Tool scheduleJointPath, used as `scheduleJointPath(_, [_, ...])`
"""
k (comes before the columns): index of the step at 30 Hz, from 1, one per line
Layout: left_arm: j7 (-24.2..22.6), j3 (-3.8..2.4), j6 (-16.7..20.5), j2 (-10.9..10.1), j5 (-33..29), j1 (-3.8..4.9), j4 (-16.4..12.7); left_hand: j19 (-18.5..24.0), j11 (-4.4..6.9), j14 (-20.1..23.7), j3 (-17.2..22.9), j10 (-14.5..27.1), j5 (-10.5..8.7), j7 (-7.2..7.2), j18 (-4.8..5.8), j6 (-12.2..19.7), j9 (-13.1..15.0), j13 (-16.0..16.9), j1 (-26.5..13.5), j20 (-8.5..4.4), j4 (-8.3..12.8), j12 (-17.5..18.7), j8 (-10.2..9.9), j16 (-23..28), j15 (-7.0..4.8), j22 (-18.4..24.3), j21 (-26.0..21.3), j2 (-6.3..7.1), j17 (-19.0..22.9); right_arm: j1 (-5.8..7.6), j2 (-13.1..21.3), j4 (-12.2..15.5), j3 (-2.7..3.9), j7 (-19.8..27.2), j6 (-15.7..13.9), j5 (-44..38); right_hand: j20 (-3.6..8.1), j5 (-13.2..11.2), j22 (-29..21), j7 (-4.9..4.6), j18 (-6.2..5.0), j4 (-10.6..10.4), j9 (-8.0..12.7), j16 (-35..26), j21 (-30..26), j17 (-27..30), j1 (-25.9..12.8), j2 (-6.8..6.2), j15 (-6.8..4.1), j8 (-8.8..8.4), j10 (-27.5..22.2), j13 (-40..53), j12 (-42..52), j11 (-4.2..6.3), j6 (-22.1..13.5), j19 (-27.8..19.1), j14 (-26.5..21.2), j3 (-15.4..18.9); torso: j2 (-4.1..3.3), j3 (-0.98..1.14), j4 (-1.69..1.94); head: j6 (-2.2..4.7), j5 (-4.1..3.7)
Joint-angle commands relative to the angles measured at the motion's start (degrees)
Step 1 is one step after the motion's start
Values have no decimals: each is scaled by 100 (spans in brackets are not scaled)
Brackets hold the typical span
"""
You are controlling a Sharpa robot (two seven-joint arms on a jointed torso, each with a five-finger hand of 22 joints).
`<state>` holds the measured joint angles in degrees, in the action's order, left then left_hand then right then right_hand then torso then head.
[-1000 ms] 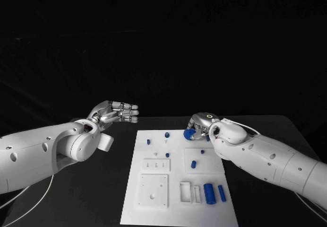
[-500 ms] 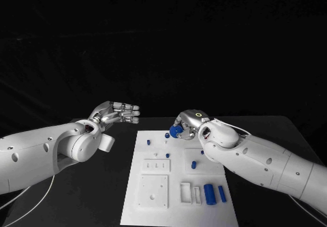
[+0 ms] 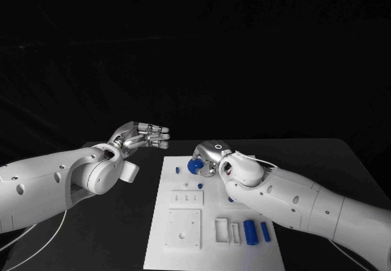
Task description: Assemble the parts on the task board
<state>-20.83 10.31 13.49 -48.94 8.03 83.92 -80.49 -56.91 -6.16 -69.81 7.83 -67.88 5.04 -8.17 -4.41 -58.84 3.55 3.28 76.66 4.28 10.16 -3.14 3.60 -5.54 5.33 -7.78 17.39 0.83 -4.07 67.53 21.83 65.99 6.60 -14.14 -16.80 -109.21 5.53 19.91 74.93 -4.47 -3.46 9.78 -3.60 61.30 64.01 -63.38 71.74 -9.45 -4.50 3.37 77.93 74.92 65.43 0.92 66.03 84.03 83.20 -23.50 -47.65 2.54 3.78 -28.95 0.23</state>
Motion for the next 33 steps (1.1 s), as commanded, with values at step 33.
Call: scheduleJointPath(33, [-10,-3,-91,95,76,9,-7,5,-1,-1,21,-1,4,2,111,33,5,8,-7,-6,20,-19,9,18,-10,10,10,-33,4,-95,-507,-804,-66,-110,169,-192,2,-313,832,-107,-30,-193,4,-94,-82,43,-135,-33,2,13,-93,20,-165,-58,-384,153,8,103,7,8,-22,-33,74])
